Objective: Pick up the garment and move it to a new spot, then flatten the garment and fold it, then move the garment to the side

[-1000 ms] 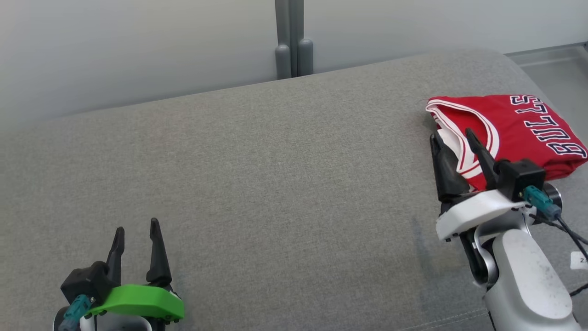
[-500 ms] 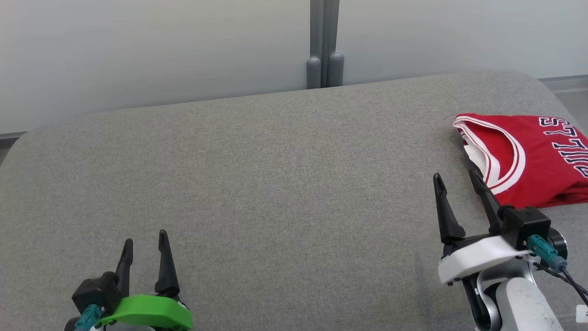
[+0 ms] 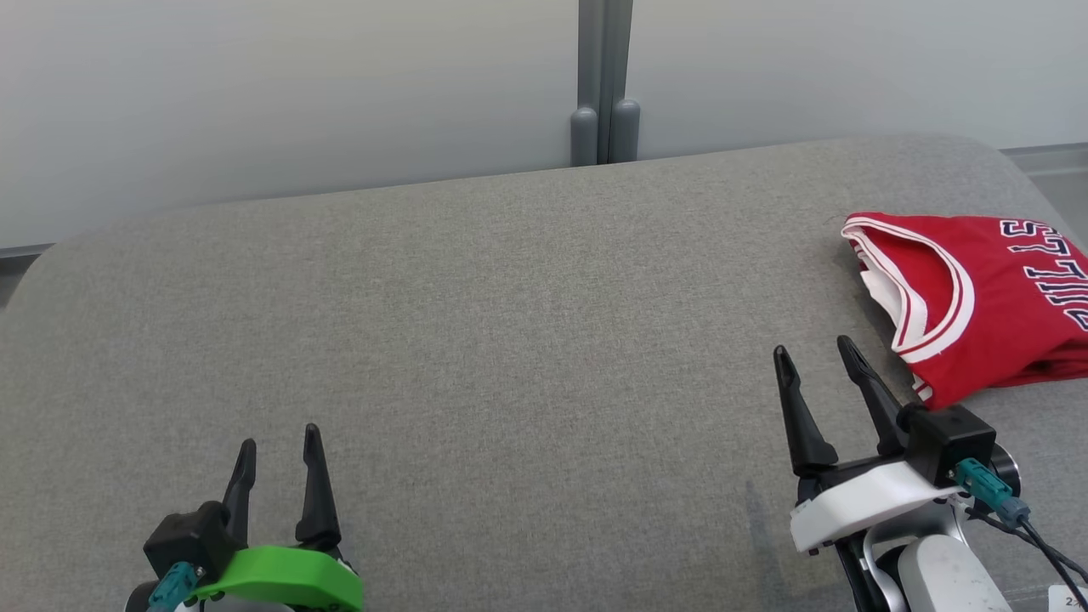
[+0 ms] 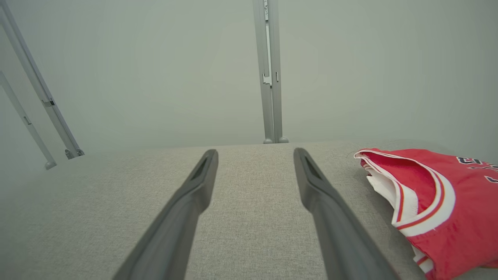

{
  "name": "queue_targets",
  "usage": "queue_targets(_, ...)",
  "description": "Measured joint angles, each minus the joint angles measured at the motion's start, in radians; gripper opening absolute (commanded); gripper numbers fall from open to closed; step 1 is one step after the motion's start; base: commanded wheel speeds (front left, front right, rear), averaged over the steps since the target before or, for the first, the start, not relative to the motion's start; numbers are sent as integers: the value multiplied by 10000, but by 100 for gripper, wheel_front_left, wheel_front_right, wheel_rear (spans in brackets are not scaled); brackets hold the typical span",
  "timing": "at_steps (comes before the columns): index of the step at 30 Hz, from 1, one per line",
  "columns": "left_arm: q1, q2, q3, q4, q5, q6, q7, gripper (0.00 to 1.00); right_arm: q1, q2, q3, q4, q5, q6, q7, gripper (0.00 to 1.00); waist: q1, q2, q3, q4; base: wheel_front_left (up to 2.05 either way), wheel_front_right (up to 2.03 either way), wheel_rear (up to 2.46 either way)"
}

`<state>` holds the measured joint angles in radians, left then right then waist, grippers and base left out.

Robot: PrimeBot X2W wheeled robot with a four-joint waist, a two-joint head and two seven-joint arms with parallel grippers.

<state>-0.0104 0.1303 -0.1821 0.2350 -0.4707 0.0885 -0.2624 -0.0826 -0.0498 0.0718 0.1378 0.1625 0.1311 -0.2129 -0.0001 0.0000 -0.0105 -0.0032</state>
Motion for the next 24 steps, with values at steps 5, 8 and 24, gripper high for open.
queue_targets(5,0,2,-56,50,82,0,0,100,35,0,17,15,46,0,-58,100,0,0,-40,11,0,0,0)
queue_targets(8,2,6,-82,63,123,0,0,100,105,0,-8,38,63,0,-59,100,0,0,-55,38,0,0,0)
queue_targets(24,5,107,-194,54,138,-46,4,100,147,0,-169,56,90,0,-58,100,0,0,-73,234,0,0,0)
